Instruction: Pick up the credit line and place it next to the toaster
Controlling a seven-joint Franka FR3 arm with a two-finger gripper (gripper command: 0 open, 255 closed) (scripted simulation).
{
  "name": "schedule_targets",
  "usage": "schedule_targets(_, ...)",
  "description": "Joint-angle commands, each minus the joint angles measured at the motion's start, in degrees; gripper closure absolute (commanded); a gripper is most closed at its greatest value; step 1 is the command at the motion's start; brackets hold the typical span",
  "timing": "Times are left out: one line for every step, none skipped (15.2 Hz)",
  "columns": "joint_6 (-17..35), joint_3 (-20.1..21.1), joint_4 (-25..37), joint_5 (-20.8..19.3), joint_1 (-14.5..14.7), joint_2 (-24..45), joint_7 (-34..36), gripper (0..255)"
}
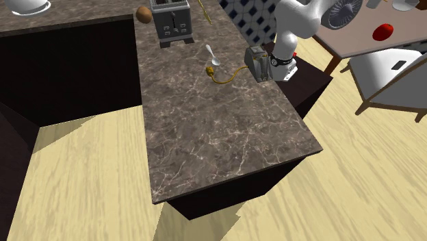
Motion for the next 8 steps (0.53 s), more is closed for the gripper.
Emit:
schedule_targets(-1.4, -2.7, -0.5, -0.8, -1.0, -2.1, -2.8, 255)
schedule_targets(-2.1, -4.3, -0.5, -1.3, -1.5, -2.9, -4.4, 255)
schedule_targets(-2.8, -5.8, -0.3, -1.7, -2.0, -3.6, -5.9, 255)
schedule_targets(-3.5, -7.4, -0.1, -2.2, -2.5, -4.2, -7.5, 255)
schedule_targets(-4.2, -8.9, 0.2, -2.7, -3.0, -4.8, -9.0, 255)
schedule_targets(-4.9, -10.5, 0.6, -3.2, -3.5, -5.2, -10.5, 255)
schedule_targets(-5.6, -12.0, 1.0, -3.7, -3.9, -5.6, -12.0, 255)
schedule_targets(-6.2, -13.6, 1.5, -4.2, -4.3, -5.9, -13.5, 255)
